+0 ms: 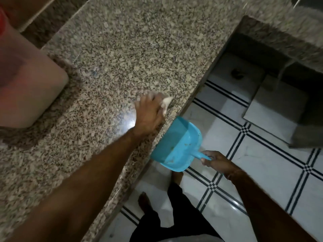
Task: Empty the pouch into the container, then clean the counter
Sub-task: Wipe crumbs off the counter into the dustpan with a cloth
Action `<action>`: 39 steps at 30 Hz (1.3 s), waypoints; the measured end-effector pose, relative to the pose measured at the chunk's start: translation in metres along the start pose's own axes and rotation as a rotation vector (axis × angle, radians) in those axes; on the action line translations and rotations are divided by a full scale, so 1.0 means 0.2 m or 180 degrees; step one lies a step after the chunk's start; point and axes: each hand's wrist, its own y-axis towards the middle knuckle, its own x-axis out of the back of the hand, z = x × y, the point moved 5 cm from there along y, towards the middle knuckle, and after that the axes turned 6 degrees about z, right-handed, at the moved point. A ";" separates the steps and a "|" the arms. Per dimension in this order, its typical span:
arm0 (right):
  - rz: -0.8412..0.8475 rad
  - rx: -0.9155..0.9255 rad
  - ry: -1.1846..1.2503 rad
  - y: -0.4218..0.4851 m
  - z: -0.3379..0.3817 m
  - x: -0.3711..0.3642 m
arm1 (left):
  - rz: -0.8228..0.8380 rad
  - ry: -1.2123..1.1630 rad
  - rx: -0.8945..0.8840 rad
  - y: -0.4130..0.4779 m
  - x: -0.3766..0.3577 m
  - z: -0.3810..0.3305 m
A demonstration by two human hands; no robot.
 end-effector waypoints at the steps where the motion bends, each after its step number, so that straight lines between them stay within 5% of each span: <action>1: 0.0012 0.0027 0.0029 0.01 0.01 0.01 | -0.0218 -0.0182 0.0024 0.02 0.03 0.12; 4: 0.0020 0.0107 0.0172 0.03 0.00 0.04 | -0.0699 -0.0033 0.0800 0.13 0.20 0.42; 6: 0.0021 0.0137 0.0219 0.04 0.00 0.05 | -0.0572 0.0184 0.1099 0.22 0.27 0.53; 11: 0.0070 0.0146 0.0228 0.04 -0.04 0.02 | 0.0306 0.0051 -0.0080 0.27 0.12 0.22; 23: -0.0179 0.0152 0.0289 -0.18 -0.13 -0.50 | 0.0523 -0.0228 -0.0497 -0.77 0.11 0.37; 33: -0.0055 0.0233 -0.0085 -0.42 -0.34 -1.17 | 0.0184 -0.0455 0.0230 -1.73 0.14 0.70; 39: -0.0094 0.0222 -0.0146 -0.52 -0.33 -1.27 | -0.0424 -0.1245 0.1584 -1.73 0.24 0.94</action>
